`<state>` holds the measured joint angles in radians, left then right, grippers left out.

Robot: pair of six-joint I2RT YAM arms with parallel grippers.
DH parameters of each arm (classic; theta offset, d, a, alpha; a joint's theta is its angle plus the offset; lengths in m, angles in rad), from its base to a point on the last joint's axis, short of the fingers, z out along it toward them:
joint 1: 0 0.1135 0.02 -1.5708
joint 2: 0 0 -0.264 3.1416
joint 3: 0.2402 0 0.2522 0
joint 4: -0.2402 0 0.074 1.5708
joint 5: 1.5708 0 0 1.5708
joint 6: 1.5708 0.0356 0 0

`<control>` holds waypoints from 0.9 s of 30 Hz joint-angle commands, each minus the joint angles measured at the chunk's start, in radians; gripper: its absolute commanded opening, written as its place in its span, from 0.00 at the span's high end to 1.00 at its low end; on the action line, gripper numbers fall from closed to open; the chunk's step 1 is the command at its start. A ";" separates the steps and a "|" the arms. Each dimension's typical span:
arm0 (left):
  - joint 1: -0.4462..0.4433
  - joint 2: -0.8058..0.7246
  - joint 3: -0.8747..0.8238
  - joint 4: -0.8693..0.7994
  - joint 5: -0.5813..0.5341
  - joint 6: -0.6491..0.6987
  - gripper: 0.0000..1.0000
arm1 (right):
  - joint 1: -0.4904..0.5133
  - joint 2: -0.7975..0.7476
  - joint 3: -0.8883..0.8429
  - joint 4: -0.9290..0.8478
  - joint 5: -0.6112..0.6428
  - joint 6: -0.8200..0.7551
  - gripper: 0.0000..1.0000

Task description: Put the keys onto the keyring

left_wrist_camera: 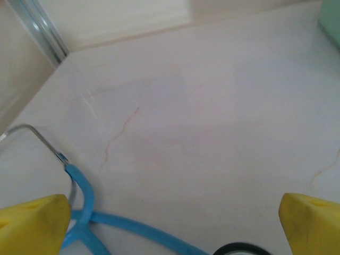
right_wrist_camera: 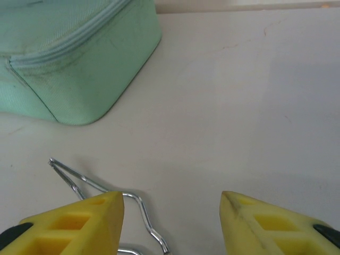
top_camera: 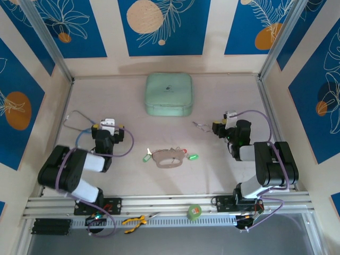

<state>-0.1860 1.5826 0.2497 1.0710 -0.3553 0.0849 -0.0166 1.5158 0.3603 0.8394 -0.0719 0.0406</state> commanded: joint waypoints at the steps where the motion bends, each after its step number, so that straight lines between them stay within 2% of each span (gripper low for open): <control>1: 0.033 -0.035 0.016 0.050 0.098 -0.012 0.00 | -0.014 0.005 0.018 0.038 -0.029 0.023 0.49; 3: 0.046 0.006 0.038 0.081 0.096 -0.012 0.00 | -0.018 0.004 0.021 0.032 -0.027 0.029 0.49; 5: 0.054 -0.020 0.084 -0.057 0.062 -0.047 0.00 | -0.019 0.003 0.025 0.021 -0.022 0.031 0.49; 6: 0.058 -0.010 0.100 -0.066 0.068 -0.043 0.00 | -0.019 0.004 0.026 0.023 -0.021 0.033 0.49; 21: 0.056 -0.008 0.109 -0.081 0.079 -0.039 0.00 | -0.022 0.008 0.052 -0.025 0.006 0.050 0.45; 24: 0.088 -0.010 0.126 -0.127 0.144 -0.061 0.00 | -0.022 0.009 0.053 -0.025 0.006 0.050 0.44; 27: 0.091 -0.012 0.124 -0.121 0.149 -0.060 0.00 | -0.023 0.009 0.052 -0.026 0.007 0.050 0.38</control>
<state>-0.1101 1.5852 0.3550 0.9627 -0.2504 0.0483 -0.0341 1.5158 0.3912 0.8181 -0.0784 0.0868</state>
